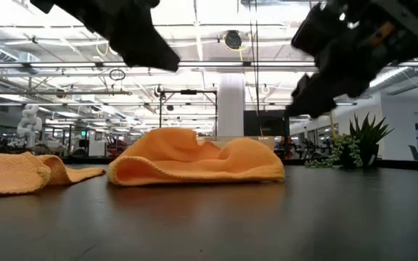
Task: Fold microfiber towels
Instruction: Fold the orange microfiber towel
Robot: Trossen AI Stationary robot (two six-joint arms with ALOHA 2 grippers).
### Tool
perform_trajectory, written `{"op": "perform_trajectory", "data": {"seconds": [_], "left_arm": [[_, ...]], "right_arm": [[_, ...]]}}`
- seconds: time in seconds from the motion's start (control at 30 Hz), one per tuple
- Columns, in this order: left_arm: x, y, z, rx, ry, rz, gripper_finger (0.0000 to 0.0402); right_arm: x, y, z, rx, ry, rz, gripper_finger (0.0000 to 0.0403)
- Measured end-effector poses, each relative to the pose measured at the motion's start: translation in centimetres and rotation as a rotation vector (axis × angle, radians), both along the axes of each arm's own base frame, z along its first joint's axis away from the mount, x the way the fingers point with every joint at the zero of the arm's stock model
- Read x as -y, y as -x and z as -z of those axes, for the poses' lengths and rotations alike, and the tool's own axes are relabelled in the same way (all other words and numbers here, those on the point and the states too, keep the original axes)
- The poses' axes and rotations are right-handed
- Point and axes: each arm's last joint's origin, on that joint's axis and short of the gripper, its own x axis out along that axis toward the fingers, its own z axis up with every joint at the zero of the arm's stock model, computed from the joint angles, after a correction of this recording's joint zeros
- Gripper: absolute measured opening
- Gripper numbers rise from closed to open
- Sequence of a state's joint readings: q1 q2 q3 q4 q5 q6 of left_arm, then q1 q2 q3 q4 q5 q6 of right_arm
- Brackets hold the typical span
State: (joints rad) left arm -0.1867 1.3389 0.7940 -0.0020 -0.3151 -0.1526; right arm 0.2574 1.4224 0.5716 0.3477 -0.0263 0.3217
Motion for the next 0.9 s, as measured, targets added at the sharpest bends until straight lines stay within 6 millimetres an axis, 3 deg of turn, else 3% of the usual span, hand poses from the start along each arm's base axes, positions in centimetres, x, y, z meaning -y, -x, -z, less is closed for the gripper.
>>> {"op": "perform_trajectory", "data": {"seconds": [0.23, 0.47, 0.6, 0.73, 0.9], "left_arm": [[3.1, -2.2, 2.2, 0.067, 0.028, 0.080, 0.0169], [5.0, -3.8, 3.9, 0.166, 0.051, 0.125, 0.0159], [5.5, -4.4, 5.0, 0.171, 0.058, 0.130, 0.0159], [5.7, -4.8, 5.7, 0.187, 0.086, 0.122, 0.0159], [5.8, -4.9, 6.3, 0.182, 0.121, 0.105, 0.0159]], "right_arm": [[0.8, -1.2, 3.3, -0.107, -0.058, 0.034, 0.0147], [2.2, -1.7, 3.6, -0.091, -0.054, 0.093, 0.0227], [3.3, -2.0, 4.0, -0.091, -0.051, 0.149, 0.0250], [3.5, -2.7, 4.7, -0.063, -0.129, 0.100, 0.0240], [3.2, -3.2, 5.3, -0.018, -0.176, 0.041, 0.0178]]}}
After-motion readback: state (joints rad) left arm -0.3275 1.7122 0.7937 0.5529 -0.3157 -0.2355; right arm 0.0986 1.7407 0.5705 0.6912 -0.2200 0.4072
